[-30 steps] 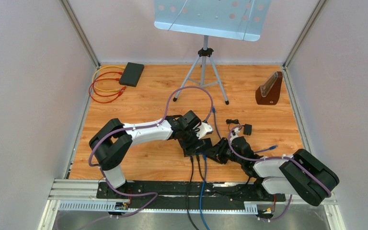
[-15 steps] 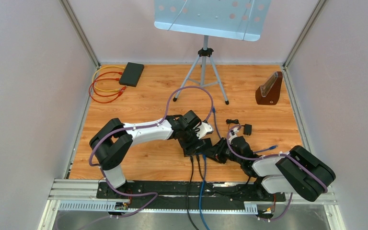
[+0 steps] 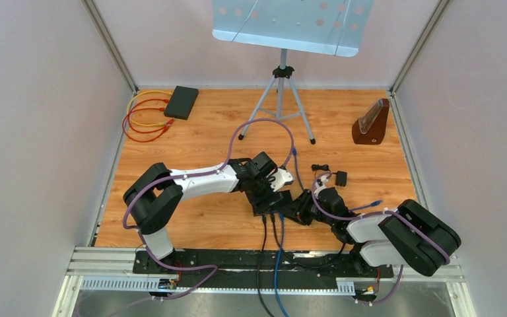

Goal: Pull the plug from the switch port
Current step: Pull the connector from the switch port.

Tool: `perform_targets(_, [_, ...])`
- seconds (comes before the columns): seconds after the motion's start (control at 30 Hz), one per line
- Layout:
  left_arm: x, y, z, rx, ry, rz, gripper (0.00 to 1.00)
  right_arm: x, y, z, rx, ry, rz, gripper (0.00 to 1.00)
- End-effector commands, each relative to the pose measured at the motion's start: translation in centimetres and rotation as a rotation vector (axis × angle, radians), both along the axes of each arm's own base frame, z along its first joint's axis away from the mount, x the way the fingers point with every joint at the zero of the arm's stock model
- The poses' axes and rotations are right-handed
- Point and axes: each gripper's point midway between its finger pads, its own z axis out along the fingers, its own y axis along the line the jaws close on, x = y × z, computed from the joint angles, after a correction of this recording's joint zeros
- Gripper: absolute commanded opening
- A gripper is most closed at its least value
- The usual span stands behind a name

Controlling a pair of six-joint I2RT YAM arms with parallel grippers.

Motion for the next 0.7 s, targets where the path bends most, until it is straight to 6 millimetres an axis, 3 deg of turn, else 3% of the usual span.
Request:
perform_targets(0.0, [-1.19,-0.34,-1.22,0.004,0.050,-0.043,0.57,0.27,0.33,-0.30,-0.026,-0.009,0.017,0.28])
perform_targets(0.23, [-1.32,-0.26,-1.67,0.009,0.059,-0.042,0.57,0.35,0.42,-0.15,-0.029,-0.020,0.026,0.31])
perform_targets(0.3, [-1.34,-0.26,-1.62,0.007,0.058,-0.041,0.56,0.38,0.23,-0.31,-0.036,-0.017,0.016,0.22])
perform_targets(0.5, [-1.35,-0.14,-1.70,0.011,0.057,-0.043,0.56,0.51,0.20,-0.28,-0.039,-0.020,0.011,0.14])
perform_targets(0.6, [-1.38,-0.17,-1.74,0.011,0.060,-0.044,0.56,0.60,0.41,-0.10,-0.037,-0.032,0.023,0.16])
perform_targets(0.67, [-1.39,-0.19,-1.75,0.009,0.060,-0.045,0.56,0.46,0.60,0.09,-0.030,-0.049,0.044,0.25])
